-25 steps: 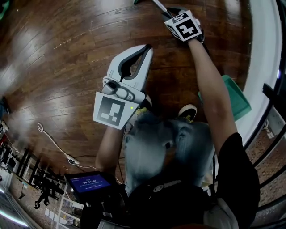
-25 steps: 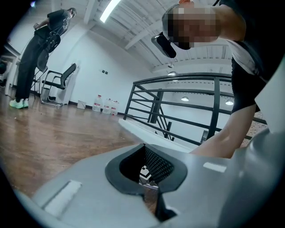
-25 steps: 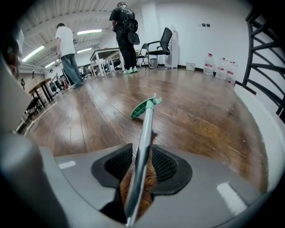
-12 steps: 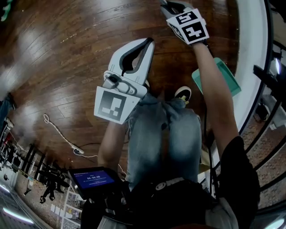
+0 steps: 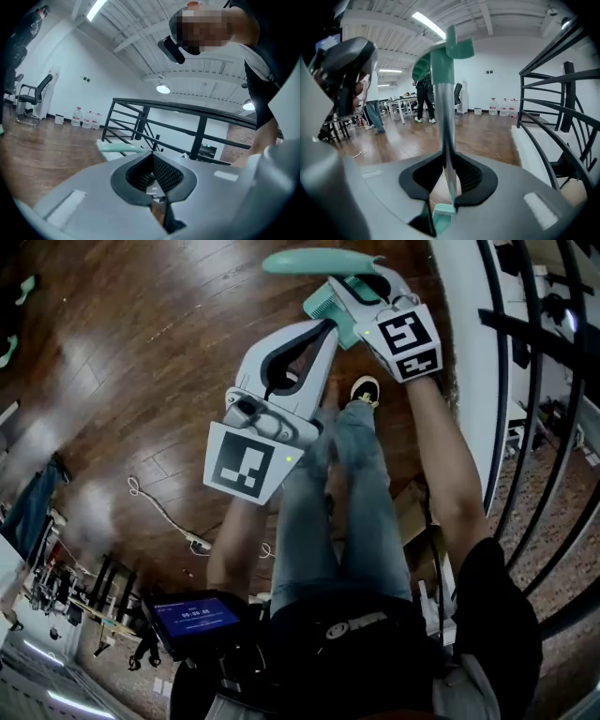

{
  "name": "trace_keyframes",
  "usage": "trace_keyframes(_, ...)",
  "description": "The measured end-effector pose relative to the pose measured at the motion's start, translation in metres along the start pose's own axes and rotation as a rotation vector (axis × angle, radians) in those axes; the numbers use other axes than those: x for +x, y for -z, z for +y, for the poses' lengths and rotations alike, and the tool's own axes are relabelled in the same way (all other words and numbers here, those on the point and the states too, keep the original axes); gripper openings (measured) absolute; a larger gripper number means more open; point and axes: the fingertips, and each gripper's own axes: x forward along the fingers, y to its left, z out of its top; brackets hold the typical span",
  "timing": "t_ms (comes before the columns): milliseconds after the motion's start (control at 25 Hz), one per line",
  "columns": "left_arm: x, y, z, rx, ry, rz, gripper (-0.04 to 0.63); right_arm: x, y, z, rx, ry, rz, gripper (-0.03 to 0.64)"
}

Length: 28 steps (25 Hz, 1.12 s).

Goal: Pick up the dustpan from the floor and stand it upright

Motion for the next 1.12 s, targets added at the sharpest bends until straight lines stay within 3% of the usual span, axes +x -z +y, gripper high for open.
trace_keyframes(280, 0.022, 0.002, -0.038, 0.027, 0.039, 0.025, 0.014, -0.029, -0.002, 0.009, 0.029, -0.046, -0.144, 0.091)
trace_keyframes(600, 0.018, 0.017, -0.029, 0.042, 0.039, 0.059, 0.014, 0.011, -0.006, 0.06, -0.044, -0.237, -0.196, 0.092)
trace_keyframes(880, 0.009, 0.014, -0.024, 0.06, 0.042, 0.064, 0.014, 0.005, 0.006, 0.068, -0.015, -0.237, -0.202, 0.106)
trace_keyframes(1000, 0.009, 0.002, -0.025, 0.064, 0.048, 0.059, 0.014, -0.004, 0.015, 0.058, 0.023, -0.244, -0.154, 0.23)
trace_keyframes(1120, 0.004, -0.002, -0.025, 0.056, 0.059, 0.06, 0.014, -0.015, 0.021, 0.057, 0.064, -0.258, -0.14, 0.236)
